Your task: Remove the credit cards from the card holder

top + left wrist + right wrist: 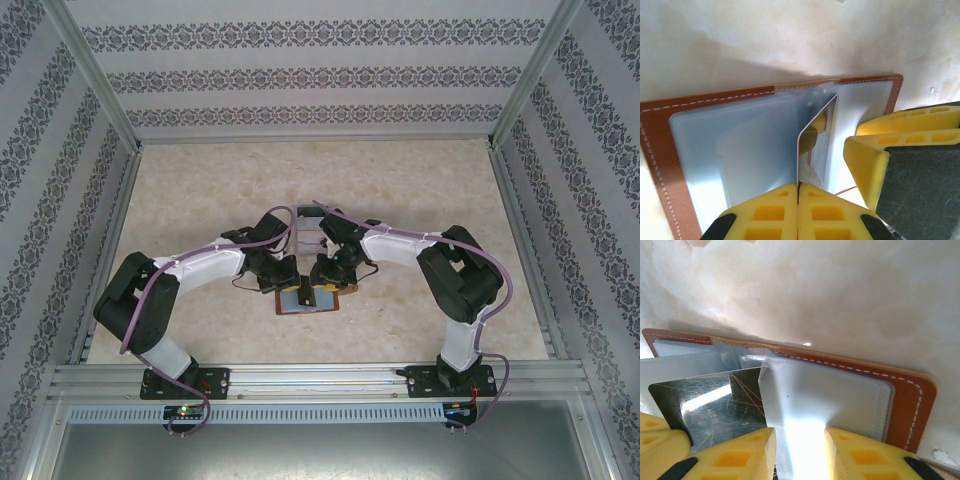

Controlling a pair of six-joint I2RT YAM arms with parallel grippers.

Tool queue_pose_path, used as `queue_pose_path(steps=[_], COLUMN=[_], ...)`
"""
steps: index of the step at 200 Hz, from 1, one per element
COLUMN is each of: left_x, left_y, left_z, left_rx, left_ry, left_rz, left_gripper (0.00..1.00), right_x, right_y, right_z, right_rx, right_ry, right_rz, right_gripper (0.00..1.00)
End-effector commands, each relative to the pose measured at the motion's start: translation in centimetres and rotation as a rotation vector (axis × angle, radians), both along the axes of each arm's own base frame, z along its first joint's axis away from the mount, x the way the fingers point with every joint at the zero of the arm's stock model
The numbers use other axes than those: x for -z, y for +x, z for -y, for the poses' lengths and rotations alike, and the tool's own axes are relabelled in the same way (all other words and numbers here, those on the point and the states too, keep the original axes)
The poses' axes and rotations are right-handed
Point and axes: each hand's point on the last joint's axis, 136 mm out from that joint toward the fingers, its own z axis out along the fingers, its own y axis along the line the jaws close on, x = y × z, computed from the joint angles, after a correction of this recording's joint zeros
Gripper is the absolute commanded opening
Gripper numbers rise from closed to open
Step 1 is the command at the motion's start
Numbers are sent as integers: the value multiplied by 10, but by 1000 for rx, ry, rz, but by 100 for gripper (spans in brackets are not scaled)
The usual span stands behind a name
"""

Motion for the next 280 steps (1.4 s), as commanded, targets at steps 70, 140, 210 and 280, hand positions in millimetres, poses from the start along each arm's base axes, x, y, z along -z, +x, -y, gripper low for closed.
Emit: queue_pose_path(steps=[70,140,210,280], left_x=[-5,-5,-15,-10], left_y=[1,3,1,-3], left_z=[-24,-18,-17,-7], left_rx=[-1,-6,25,72], left_ry=[127,100,99,86], left_rz=[10,7,3,-41], left_gripper=[6,6,4,5], right_x=[12,13,14,16], right_y=[-3,-3,-3,-4], right_z=[11,11,10,11], right_rx=[0,-1,0,0], right_ry=[-52,-53,-54,-57], right_rz=[-31,-34,-38,-42], right_gripper=[33,34,33,33])
